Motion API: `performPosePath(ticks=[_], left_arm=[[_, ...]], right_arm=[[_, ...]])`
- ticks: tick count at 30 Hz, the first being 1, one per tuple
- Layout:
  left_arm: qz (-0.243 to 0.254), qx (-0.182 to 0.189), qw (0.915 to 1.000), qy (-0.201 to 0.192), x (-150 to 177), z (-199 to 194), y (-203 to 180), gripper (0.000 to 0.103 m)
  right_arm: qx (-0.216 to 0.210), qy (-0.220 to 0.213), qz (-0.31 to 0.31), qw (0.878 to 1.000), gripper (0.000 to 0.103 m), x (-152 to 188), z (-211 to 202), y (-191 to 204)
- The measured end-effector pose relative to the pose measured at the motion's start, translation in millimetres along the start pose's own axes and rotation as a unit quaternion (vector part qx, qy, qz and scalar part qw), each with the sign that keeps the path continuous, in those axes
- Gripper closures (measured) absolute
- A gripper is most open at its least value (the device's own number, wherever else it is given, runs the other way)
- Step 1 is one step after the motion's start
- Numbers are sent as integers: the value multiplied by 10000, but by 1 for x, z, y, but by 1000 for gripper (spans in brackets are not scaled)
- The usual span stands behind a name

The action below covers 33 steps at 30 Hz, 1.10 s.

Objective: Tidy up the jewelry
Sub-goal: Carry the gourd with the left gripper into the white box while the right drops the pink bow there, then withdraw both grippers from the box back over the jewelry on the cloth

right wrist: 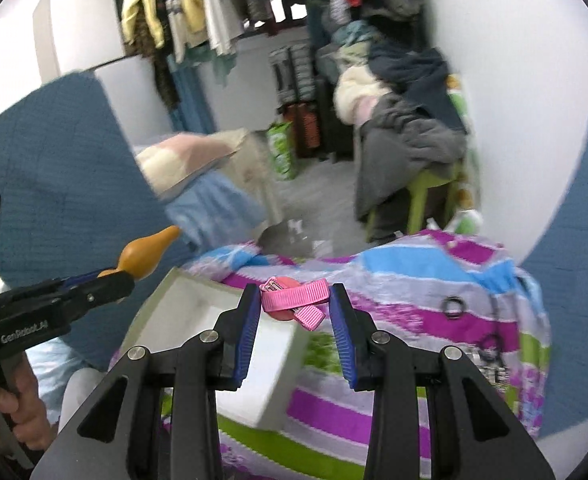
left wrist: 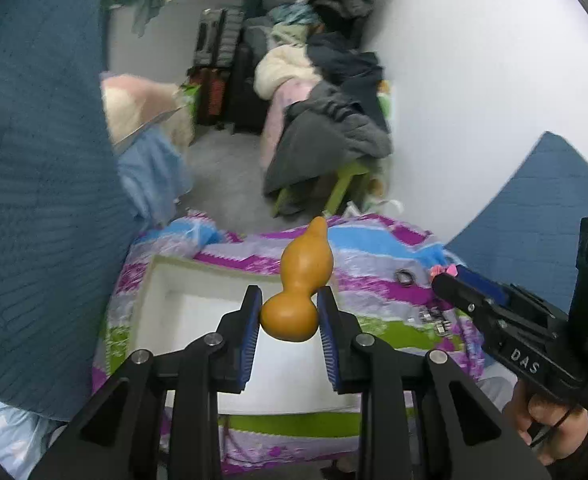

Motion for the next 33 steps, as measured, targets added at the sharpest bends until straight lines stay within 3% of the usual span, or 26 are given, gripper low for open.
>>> performPosePath(ticks=[7, 18, 23, 29, 31, 33], left_arm=[[-324, -209, 9980, 499, 29, 42, 50, 75], [-601, -374, 9901, 1213, 76, 97, 92, 75], [-602, -348, 9885, 1344, 84, 106, 92, 75], [-580, -232, 9914, 1147, 74, 93, 83, 74], [-557, -274, 9922, 1084, 69, 86, 81, 71], [-558, -257, 9933, 982, 63, 75, 78, 67]], right_arm=[[-449, 655, -231, 9966, 70, 27, 63, 47], [-609, 1597, -396, 9845, 70, 89, 125, 69], [-582, 1756, -407, 9819, 70, 101, 136, 68], [-531, 1747, -375, 9825, 68, 97, 130, 60], [-581, 1653, -354, 9839, 54, 92, 124, 60], [-606, 1494, -367, 9862, 54, 84, 114, 62]])
Point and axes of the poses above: each gripper's, at about its wrist camera, not at the fingertips, and z roughly the way its jaws point, y to its left, x to its underside, the point moved 10 cm from there along z, roughly the way its jaws point, and after that the axes turned 5 degrees about -z, right-handed, at the moved point
